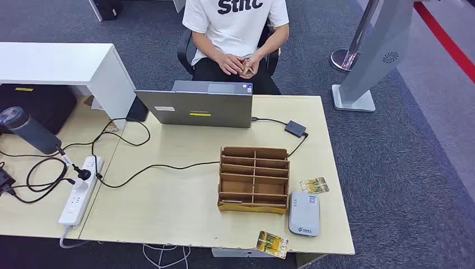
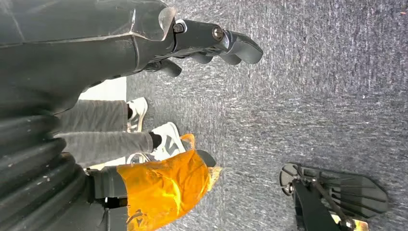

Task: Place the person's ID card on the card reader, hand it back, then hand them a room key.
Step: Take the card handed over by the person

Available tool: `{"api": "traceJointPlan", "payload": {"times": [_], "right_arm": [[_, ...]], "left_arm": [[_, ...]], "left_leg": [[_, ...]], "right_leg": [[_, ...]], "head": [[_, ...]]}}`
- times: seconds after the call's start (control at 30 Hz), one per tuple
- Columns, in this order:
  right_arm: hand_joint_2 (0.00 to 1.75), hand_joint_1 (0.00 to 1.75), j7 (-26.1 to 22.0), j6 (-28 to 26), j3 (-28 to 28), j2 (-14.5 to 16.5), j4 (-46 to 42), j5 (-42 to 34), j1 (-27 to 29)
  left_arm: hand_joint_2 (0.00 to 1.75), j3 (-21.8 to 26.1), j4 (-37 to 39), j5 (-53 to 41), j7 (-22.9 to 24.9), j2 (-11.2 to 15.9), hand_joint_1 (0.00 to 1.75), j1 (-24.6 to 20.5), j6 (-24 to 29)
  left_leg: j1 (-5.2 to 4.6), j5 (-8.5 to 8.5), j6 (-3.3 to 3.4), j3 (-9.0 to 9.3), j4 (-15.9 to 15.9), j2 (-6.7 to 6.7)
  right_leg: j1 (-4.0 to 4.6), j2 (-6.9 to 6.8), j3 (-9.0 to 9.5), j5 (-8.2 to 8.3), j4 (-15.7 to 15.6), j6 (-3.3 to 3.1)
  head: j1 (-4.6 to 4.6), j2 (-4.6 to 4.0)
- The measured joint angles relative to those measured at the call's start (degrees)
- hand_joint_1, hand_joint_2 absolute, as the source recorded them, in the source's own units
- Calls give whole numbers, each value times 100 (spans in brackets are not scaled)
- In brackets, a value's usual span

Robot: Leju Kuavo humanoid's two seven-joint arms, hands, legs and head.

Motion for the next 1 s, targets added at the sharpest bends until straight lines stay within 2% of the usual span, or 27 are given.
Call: {"api": "traceJointPlan", "payload": {"times": [0.17,0.27,0.3,0.4,0.53,0.67,0.8,1.0], "right_arm": [[175,0,-40,-4,-690,-36,7,-600,-34],[44,0,-143,8,-1167,-95,9,-1033,-55],[44,0,-177,10,-1317,-131,11,-1172,-60],[175,0,-153,-31,-1649,-299,15,-1476,-62],[175,0,-328,125,-2029,-437,-33,-1769,-102],[0,0,-989,456,-2242,-455,-192,-1872,-322],[175,0,-1667,697,-2284,-449,-589,-1669,-624],[175,0,-2059,917,-2290,-237,-1578,-1195,-768]], "left_arm": [[175,52,11,-21,-168,1,0,-60,61],[175,60,25,-89,-282,2,0,-137,118],[175,62,32,-126,-317,2,0,-168,143],[175,56,42,-324,-400,7,0,-272,222],[175,49,49,-514,-424,12,0,-352,314],[175,49,77,-556,-424,13,0,-334,403],[175,49,94,-620,-424,11,0,-308,468],[175,56,99,-674,-430,7,0,-255,479]], "left_leg": [[-3,0,1,1,0,0],[-3,0,1,2,0,0],[-4,0,1,2,0,0],[-7,0,2,2,1,-1],[-8,-1,3,-1,0,-1],[-9,0,5,0,0,0],[-11,5,11,3,1,-5],[-11,9,10,2,1,-11]], "right_leg": [[-3,0,0,0,0,0],[-4,0,0,0,0,0],[-4,0,0,0,0,0],[-7,-1,2,0,0,0],[-9,1,5,1,2,0],[-9,1,5,1,2,1],[-10,-6,7,3,2,2],[-10,-13,9,2,2,2]], "head": [[-1,0],[-1,0],[0,0],[-1,0],[-2,0],[-2,0],[-2,0],[-3,0]]}}
